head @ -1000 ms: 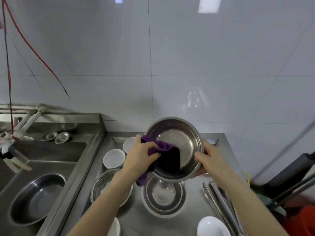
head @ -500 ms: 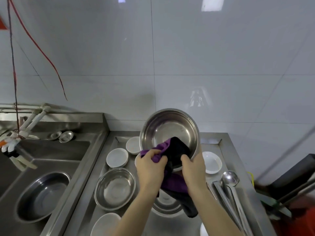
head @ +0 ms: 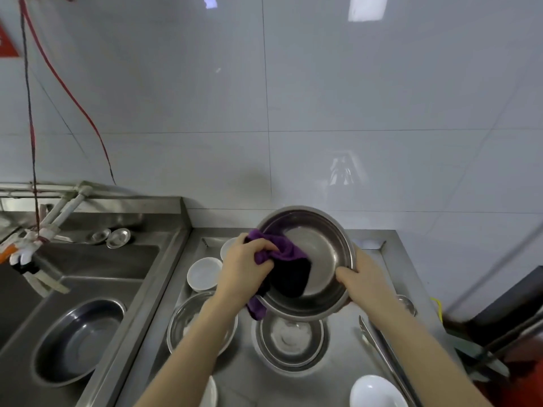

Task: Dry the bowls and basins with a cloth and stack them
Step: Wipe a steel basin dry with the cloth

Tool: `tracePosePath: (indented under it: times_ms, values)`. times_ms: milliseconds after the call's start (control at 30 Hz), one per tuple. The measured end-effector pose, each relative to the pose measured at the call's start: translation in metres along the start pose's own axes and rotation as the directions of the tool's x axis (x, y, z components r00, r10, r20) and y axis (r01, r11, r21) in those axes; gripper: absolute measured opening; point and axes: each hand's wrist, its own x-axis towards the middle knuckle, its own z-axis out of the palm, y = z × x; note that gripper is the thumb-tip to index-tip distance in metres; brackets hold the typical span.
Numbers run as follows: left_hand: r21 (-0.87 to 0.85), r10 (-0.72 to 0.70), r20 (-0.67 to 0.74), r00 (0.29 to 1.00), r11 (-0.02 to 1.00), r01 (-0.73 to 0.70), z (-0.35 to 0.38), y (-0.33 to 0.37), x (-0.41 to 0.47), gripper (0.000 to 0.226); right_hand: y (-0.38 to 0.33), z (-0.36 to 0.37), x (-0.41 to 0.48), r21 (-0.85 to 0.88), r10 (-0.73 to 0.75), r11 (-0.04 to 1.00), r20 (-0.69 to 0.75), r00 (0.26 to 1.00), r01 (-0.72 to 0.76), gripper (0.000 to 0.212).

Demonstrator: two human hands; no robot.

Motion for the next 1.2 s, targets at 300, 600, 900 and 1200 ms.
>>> tracePosePath:
  times_ms: [300,600,900,1200]
  values:
    - [-0.457,-0.489,-0.037,0.872,0.784,0.420,0.052,0.024,-0.050,0.025,0.018,0.066,-0.008,0.306,0.110,0.952,-0.377,0.920,0.012,0.056]
    - [-0.135,-0.170,0.159,0.973,0.972,0.192,0.014,-0.021,-0.023,0.033,-0.007,-0.009,0.002,-0.254,0.063,0.967,0.178,0.982,-0.016,0.035]
    - [-0.293,-0.388,-0.128,0.913,0.894,0.339,0.012,-0.018,-0.030,0.023,0.001,0.038,0.001,0.026,-0.038,0.999,-0.038,0.999,0.039,0.055]
    - [-0.306,-0.426,-0.096,0.899,0.873,0.381,0.028,-0.007,-0.045,0.022,0.013,0.072,-0.014,0.222,0.146,0.968,-0.109,0.983,-0.119,0.058]
